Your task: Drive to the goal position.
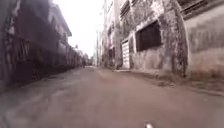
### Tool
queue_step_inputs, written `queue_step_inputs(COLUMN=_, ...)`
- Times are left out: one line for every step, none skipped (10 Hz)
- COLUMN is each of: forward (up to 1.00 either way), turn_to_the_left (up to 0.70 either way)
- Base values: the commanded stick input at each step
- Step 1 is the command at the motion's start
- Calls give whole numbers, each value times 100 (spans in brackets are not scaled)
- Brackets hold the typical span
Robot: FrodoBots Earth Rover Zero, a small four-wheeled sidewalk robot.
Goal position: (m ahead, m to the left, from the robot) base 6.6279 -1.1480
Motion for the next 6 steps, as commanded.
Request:
queue_step_inputs(forward=100, turn_to_the_left=0)
queue_step_inputs(forward=100, turn_to_the_left=0)
queue_step_inputs(forward=100, turn_to_the_left=0)
queue_step_inputs(forward=100, turn_to_the_left=0)
queue_step_inputs(forward=100, turn_to_the_left=0)
queue_step_inputs(forward=100, turn_to_the_left=0)
